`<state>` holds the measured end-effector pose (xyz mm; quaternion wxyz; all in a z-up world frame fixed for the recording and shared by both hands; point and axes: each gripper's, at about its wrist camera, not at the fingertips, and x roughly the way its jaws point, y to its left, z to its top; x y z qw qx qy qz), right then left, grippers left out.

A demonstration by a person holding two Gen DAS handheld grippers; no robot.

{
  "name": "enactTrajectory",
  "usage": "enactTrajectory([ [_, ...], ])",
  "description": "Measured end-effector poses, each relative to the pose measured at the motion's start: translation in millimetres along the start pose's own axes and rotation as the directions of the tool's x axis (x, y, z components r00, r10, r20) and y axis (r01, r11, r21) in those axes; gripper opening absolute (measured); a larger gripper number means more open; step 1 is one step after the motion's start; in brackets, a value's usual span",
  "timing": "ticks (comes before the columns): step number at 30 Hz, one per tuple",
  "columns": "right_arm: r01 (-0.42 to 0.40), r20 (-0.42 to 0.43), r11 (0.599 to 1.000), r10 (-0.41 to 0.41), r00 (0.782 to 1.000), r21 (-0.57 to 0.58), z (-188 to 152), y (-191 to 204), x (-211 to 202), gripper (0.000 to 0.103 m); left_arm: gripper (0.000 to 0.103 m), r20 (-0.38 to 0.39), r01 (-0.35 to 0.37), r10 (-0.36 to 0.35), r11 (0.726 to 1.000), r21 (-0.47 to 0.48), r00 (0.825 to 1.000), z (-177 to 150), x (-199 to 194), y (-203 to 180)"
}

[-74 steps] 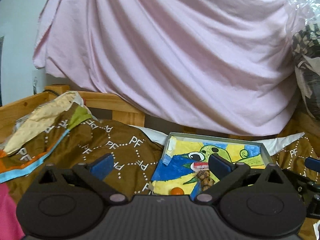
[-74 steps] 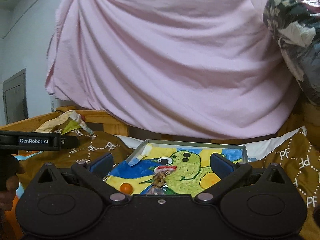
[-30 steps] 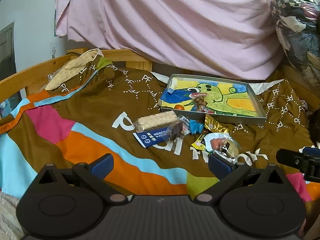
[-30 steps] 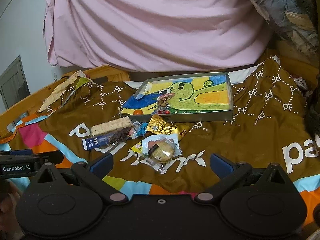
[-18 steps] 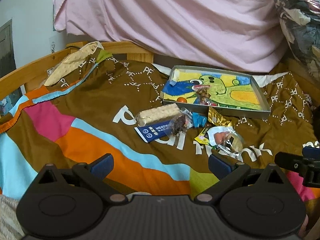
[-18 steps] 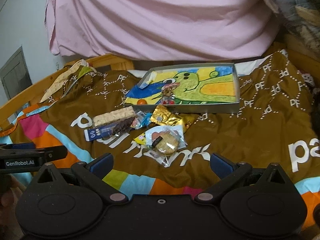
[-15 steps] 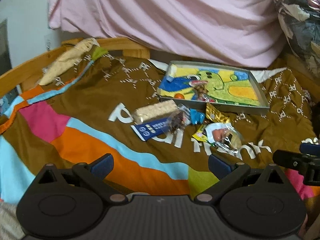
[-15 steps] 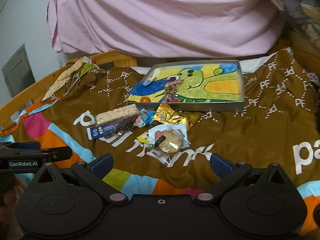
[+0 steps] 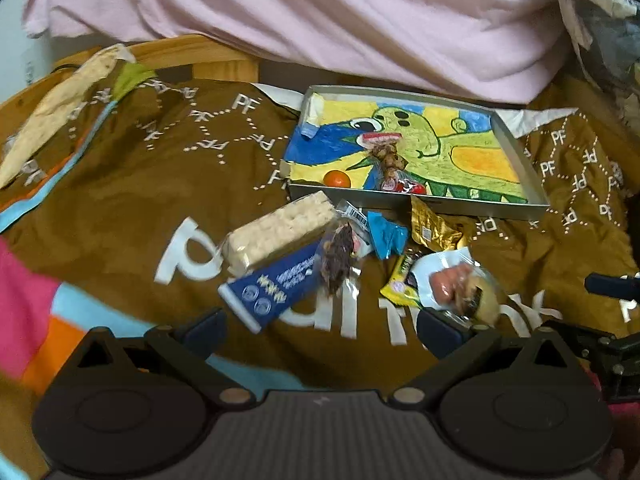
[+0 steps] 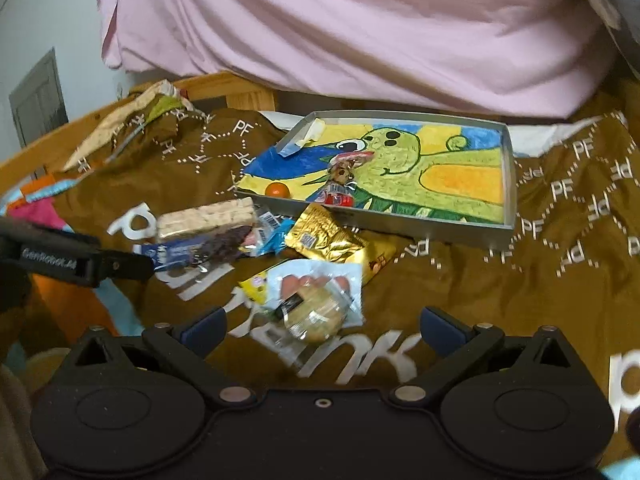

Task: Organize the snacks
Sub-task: 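Withdraw both tools from the tray back over the snack pile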

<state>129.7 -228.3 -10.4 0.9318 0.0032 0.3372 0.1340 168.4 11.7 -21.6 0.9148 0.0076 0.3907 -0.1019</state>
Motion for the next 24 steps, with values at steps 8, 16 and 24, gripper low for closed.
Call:
enactTrajectory([
  [8,-0.038,-0.051,0.999,0.038,0.998,0.009,3,-6,36,0.102,0.103,-0.061,0.013,-0.01,0.999,0.05,0.998,7,51,-2],
  [16,-0.093,-0.091,0.992,0.101,0.991,0.082,3,-15,65,0.102,0.102,-0.006,0.027,-0.027,0.99,0.141,1.0,14,66,-12],
  [24,-0.087,-0.168,0.995,0.095,0.981,0.055,-8,-9,78,0.102,0.083,-0.041,0.187,-0.183,0.968,0.167,0.982,18,86,-11],
])
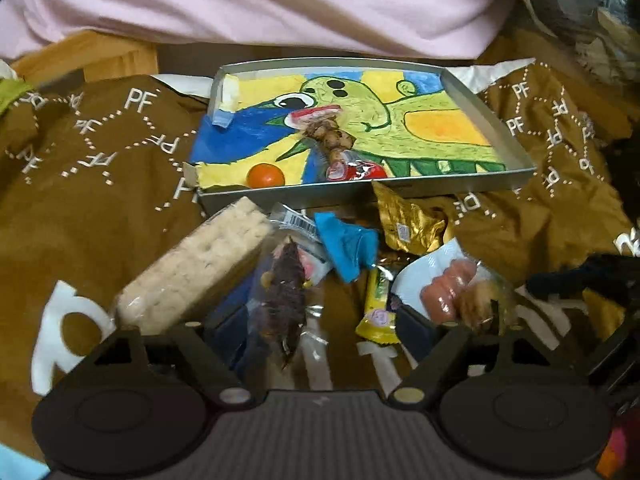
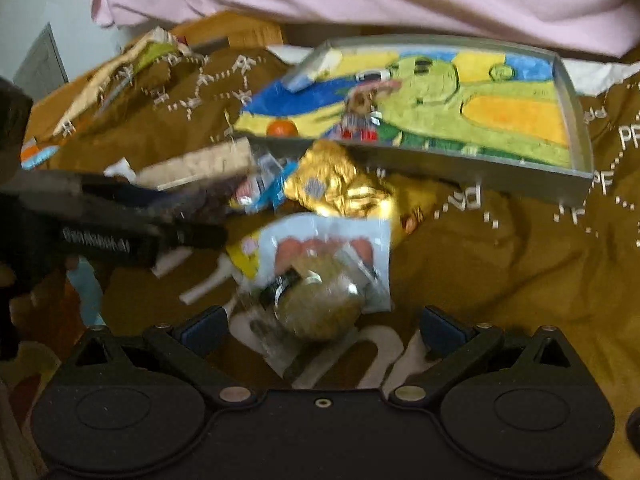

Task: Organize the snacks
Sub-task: 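Withdraw both tools from the tray back over the snack pile, then grasp the dried meat stick with the left tool while the right tool grasps the wrapped round bread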

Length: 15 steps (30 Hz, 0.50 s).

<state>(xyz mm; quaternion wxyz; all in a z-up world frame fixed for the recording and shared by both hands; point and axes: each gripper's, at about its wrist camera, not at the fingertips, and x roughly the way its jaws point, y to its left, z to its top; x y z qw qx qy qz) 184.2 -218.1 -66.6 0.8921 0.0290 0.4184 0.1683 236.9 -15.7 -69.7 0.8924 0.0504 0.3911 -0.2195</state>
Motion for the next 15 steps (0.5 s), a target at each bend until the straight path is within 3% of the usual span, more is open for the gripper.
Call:
enactTrajectory([
  [4,-0.01,0.013,1.0,0.01,1.0,0.014,0,0,-1,0.101,0.071,-0.001,-0.01,0.01,1.0,0.008,1.0,1,1,3],
  [7,-0.012,0.026,1.0,0.012,1.0,0.007,1,1,-2,0.1,0.07,-0.004,-0.035,0.035,0.999,-0.005,0.999,2,1,6],
  [13,0.001,0.056,0.998,0.003,0.998,-0.068,2,10,1,0.094,0.06,-0.015,-0.085,0.086,0.994,0.071,0.996,-1,10,0],
  [15,0.006,0.058,0.996,-0.001,0.998,-0.094,3,14,2,0.09,0.048,-0.015,-0.103,0.105,0.991,0.085,0.994,-2,11,-3],
])
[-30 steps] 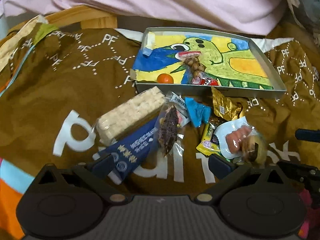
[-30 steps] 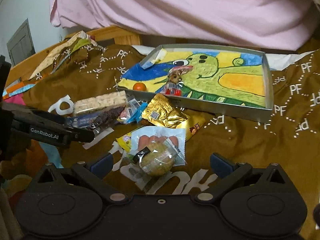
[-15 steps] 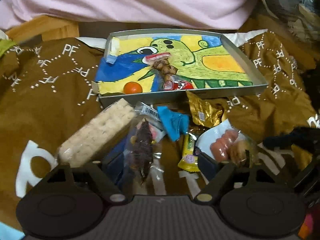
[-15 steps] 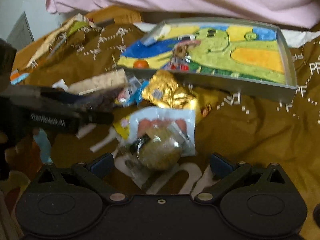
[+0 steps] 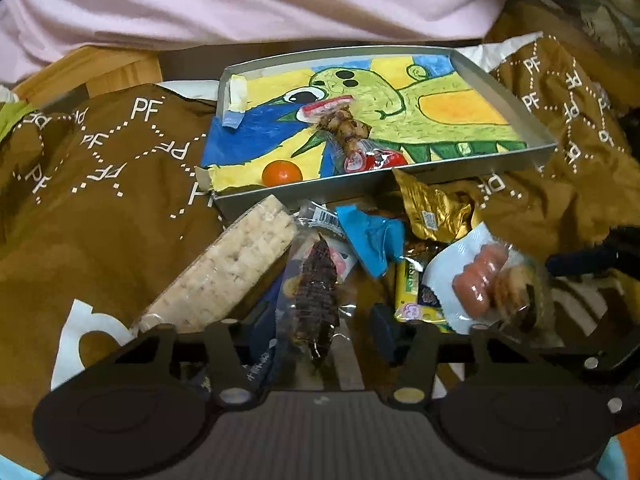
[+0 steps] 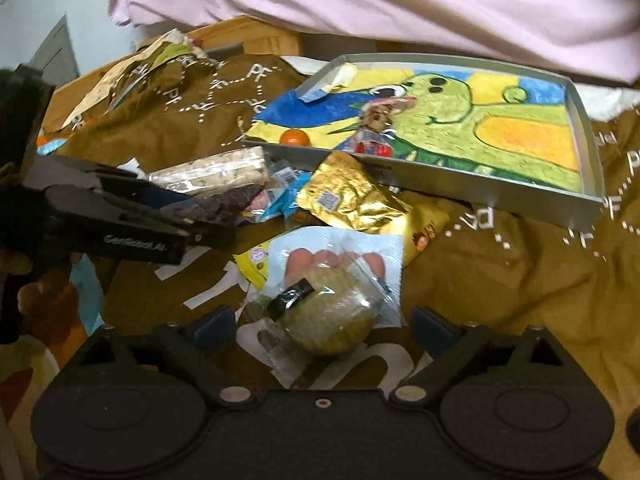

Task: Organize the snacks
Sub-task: 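Grasp the dried meat stick with the left tool while the right tool grasps the wrapped round bread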

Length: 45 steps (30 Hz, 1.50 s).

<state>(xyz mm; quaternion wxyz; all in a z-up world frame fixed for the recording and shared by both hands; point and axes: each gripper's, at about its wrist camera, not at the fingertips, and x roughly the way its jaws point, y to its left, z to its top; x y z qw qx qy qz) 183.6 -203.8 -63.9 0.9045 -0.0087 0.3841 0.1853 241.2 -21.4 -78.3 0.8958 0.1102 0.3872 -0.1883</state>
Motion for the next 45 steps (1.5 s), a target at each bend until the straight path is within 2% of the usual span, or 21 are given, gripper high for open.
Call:
enactTrajectory([
  [7,0.009,0.01,0.999,-0.008,1.0,-0.036,-1,5,0,0.083,0.047,-0.015,-0.028,0.028,0.999,0.03,0.999,-3,-6,-15],
  [11,0.01,0.012,0.999,-0.01,1.0,-0.039,0,5,0,0.083,0.046,-0.049,0.04,-0.042,0.998,-0.052,0.998,-2,-15,-12],
  [13,0.014,0.015,0.999,-0.013,1.0,-0.049,0,6,1,0.087,0.046,-0.064,0.038,-0.042,0.997,-0.069,0.997,-3,-15,-10],
  [17,0.013,0.013,0.997,-0.012,1.0,-0.07,0,6,2,0.087,0.047,-0.089,0.029,-0.033,0.998,-0.047,0.995,-4,-8,-10],
  [20,0.007,0.004,0.999,-0.007,1.0,-0.048,2,4,3,0.081,0.047,-0.092,0.027,-0.03,0.999,-0.034,0.995,-4,-6,-12],
  [25,-0.006,0.008,0.998,0.007,1.0,-0.061,3,7,-1,0.06,0.046,-0.102,0.014,-0.02,0.998,-0.065,0.995,-2,-9,-15],
  [36,0.0,0.068,0.995,0.006,0.998,-0.1,8,15,-20,0.055,0.046,-0.07,0.035,-0.049,0.982,-0.188,0.996,-4,-32,-10],
  [41,0.002,0.083,0.996,0.006,0.997,-0.091,9,15,-28,0.055,0.046,-0.121,0.048,-0.079,0.969,-0.243,0.99,-11,-36,-8],
  [43,0.002,0.084,0.996,0.005,0.996,-0.088,9,15,-29,0.055,0.046,-0.144,0.062,-0.098,0.97,-0.236,0.985,-14,-34,-10],
  [45,0.006,0.085,0.996,0.001,0.996,-0.089,8,15,-30,0.055,0.047,-0.14,0.055,-0.084,0.979,-0.197,0.987,-16,-32,-15],
])
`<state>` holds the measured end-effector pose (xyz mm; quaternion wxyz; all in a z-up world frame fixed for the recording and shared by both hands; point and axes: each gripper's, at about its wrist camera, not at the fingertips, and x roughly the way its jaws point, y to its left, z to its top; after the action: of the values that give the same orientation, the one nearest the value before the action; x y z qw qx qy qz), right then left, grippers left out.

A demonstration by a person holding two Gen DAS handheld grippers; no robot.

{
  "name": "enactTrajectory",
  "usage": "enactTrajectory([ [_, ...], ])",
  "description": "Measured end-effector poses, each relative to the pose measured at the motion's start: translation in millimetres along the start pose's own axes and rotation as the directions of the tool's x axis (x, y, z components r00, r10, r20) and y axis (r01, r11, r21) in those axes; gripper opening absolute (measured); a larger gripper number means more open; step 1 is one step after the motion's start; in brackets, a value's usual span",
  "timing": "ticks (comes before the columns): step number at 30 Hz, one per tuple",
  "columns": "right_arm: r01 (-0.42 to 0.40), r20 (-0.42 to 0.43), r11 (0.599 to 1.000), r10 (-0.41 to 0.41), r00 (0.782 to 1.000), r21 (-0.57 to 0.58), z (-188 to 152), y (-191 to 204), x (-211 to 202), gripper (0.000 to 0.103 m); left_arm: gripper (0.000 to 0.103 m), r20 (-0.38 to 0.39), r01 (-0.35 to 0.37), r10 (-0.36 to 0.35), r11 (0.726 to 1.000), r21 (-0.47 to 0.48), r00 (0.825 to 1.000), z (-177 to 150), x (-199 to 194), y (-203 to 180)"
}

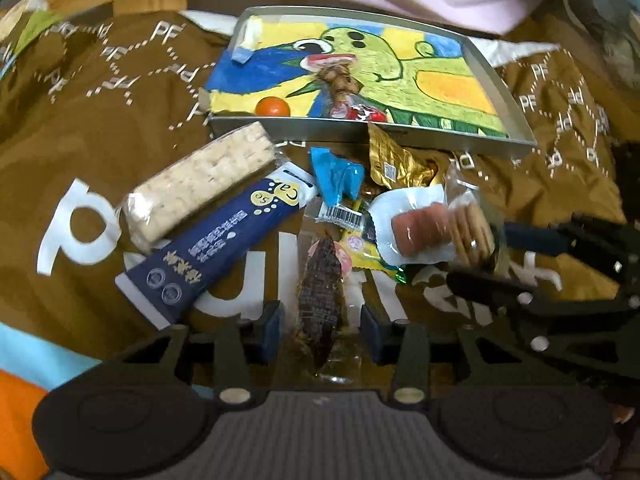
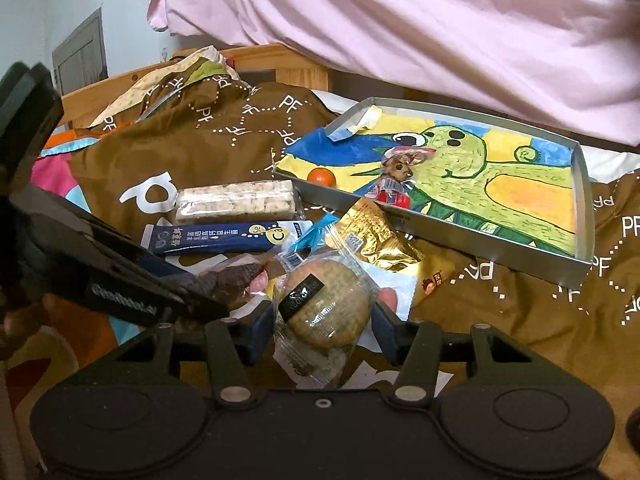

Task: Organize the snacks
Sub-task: 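Grasp the dried meat stick with the left tool while the right tool grasps the wrapped round bread, then lower the meat stick into the tray with the left tool while the right tool lowers the bread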

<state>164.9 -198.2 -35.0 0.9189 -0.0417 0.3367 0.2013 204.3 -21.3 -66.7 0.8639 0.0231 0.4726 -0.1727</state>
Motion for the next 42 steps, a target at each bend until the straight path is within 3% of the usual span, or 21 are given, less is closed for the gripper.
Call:
enactTrajectory([
  [7,0.015,0.007,1.0,-0.015,1.0,0.008,2,-3,-4,0.055,0.055,0.015,-0.026,0.024,0.995,0.096,1.0,3,11,-11],
  [14,0.035,0.014,0.999,-0.035,0.999,-0.002,4,-6,-9,0.055,0.049,0.013,-0.086,0.085,0.991,0.106,0.996,3,8,-14],
  [18,0.041,0.028,0.999,-0.041,0.999,-0.004,5,-9,-9,0.055,0.049,0.046,-0.092,0.089,0.994,0.052,0.995,0,-10,-11],
  [27,0.07,0.074,0.997,-0.068,0.995,-0.025,7,-6,-9,0.055,0.045,0.123,0.019,-0.008,0.996,-0.092,0.992,2,-36,0],
  [33,0.103,0.15,0.995,-0.099,0.984,-0.018,21,-14,-8,0.055,0.045,0.265,0.047,-0.012,0.991,-0.124,0.964,13,-51,4],
  [37,0.127,0.209,0.992,-0.126,0.97,0.007,38,-34,-1,0.055,0.046,0.329,0.055,-0.008,0.989,-0.134,0.944,51,-49,1],
  [42,0.17,0.259,0.985,-0.172,0.95,0.031,52,-60,10,0.055,0.046,0.44,0.059,0.003,0.99,-0.128,0.898,93,-41,-3],
])
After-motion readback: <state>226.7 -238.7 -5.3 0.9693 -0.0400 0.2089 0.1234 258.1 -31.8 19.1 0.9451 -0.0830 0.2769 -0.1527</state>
